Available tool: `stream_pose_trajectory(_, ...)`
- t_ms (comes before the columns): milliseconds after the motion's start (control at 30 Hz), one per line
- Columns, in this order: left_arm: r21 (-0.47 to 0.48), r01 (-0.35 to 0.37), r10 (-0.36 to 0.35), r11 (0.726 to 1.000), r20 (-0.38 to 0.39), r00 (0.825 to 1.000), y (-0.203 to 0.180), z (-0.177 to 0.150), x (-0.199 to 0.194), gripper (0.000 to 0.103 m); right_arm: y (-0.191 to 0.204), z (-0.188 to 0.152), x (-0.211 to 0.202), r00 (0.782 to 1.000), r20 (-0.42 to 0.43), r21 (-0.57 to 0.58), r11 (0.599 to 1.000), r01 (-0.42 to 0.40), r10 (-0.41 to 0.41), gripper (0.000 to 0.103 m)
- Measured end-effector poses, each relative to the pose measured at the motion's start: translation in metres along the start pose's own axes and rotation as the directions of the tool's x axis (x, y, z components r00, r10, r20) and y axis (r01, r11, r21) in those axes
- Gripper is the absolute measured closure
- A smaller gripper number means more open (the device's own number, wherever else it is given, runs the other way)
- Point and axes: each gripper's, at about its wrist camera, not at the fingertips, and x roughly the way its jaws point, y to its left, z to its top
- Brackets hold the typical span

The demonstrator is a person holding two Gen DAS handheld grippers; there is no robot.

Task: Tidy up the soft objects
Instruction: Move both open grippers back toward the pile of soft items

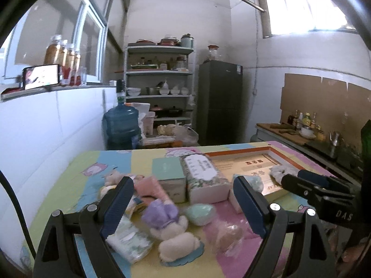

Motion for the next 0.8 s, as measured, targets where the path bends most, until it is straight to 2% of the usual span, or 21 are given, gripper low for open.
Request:
stream_pose_trajectory(500, -0.071, -0.089, 0.091, 0.994, 0.022, 0.996, 0.046, -0.027, -0.038, 0.015, 0.037, -0.019, 0.007, 0.997, -0.039, 0.030, 0.997, -0.066, 0.067, 0.030)
stream_pose_trajectory(800, -0.095, -0.117, 0.119, 0.989, 0.019, 0.993, 0.066, -0.040, -0.051, 0.015, 0.053, -0.030, 0.011, 0.996, -0.067, 0.001, 0.998, -0.065, 0.065, 0.030)
